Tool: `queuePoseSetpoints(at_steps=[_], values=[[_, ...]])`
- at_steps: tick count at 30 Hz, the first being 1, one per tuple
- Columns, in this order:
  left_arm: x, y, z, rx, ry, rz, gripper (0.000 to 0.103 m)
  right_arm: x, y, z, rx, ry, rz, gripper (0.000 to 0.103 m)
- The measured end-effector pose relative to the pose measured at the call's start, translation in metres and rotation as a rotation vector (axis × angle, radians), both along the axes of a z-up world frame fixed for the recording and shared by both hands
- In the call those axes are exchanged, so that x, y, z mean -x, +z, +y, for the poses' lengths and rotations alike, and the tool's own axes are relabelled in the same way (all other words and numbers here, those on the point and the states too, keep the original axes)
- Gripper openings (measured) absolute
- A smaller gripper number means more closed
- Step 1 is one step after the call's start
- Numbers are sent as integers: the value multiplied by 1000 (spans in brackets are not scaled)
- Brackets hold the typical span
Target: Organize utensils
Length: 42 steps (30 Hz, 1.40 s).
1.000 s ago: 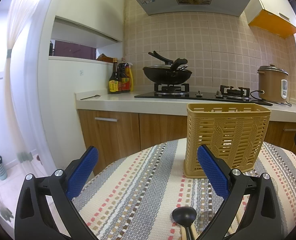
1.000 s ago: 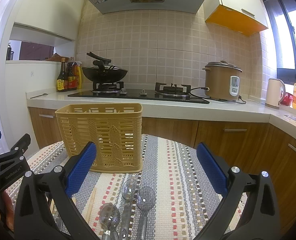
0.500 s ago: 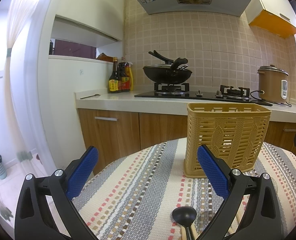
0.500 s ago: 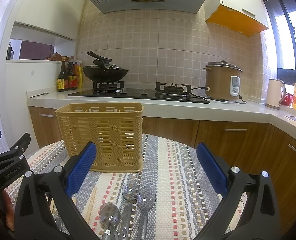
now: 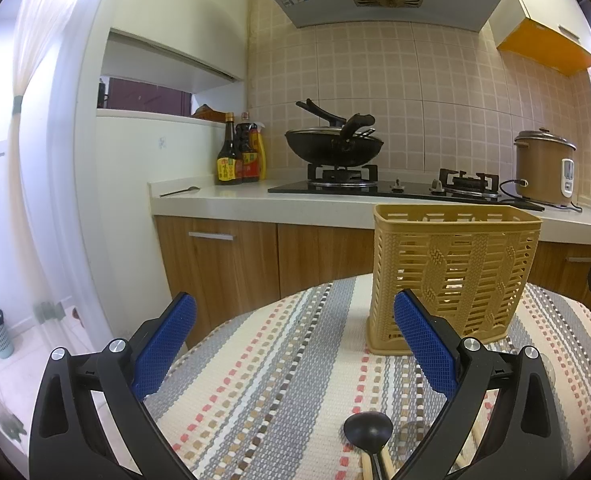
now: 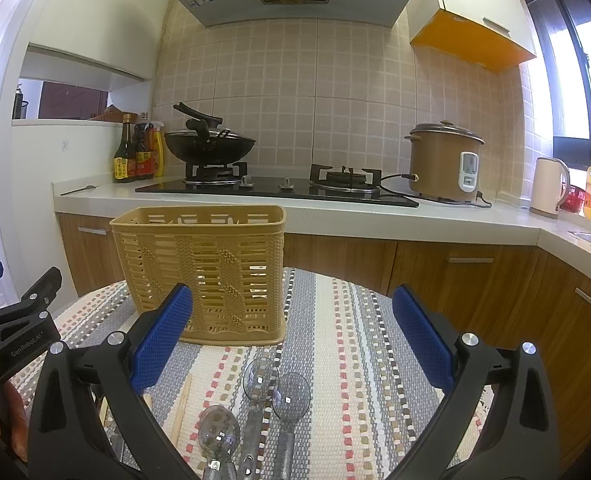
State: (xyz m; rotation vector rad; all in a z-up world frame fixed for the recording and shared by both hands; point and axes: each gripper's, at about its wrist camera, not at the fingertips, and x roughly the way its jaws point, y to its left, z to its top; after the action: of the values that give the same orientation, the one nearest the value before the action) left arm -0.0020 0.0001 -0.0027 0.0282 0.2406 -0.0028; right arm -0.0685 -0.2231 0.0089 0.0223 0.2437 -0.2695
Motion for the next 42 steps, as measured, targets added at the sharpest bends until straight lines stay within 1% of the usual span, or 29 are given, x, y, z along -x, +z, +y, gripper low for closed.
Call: queuePoseSetpoints(at_steps=[24, 26, 28, 29, 30, 31, 32, 33, 34, 35, 36, 38, 40, 41, 42], values=[[-3, -2, 2, 7, 5, 20, 96, -4, -3, -3, -4, -23, 20, 96], [-4, -2, 2, 6, 6, 24, 96, -4, -3, -4, -3, -44, 22, 96], [-8, -2, 5, 16, 4, 47, 96, -8, -3, -7, -4, -86, 36, 96], [-11, -1, 8, 27, 0, 66, 96, -10, -4, -10, -16, -123, 51, 96], [-15, 0, 15, 56, -13, 97, 96, -10, -5, -15, -40, -160, 68, 96], [-19, 1, 22, 85, -25, 128, 96, -10, -5, -18, -62, -170, 72, 96], [-26, 3, 32, 117, -46, 179, 96, -10, -4, -24, -89, -159, 86, 96], [-33, 3, 37, 132, -69, 224, 94, -14, -4, -29, -111, -140, 122, 96], [-41, 4, 44, 150, -98, 282, 92, -17, -4, -33, -120, -134, 148, 96], [-47, 4, 49, 167, -116, 321, 86, -21, -3, -39, -133, -138, 194, 96], [-55, 4, 55, 189, -143, 385, 85, -25, -2, -43, -145, -120, 230, 96], [-64, 2, 62, 228, -213, 486, 84, -31, -1, -48, -160, -53, 283, 96], [-69, -2, 60, 240, -270, 577, 84, -41, 0, -48, -146, -27, 369, 96], [-71, -6, 54, 228, -304, 633, 84, -47, -1, -47, -135, -10, 417, 96], [-72, -10, 48, 211, -332, 670, 82, -53, -2, -46, -132, 12, 464, 95]])
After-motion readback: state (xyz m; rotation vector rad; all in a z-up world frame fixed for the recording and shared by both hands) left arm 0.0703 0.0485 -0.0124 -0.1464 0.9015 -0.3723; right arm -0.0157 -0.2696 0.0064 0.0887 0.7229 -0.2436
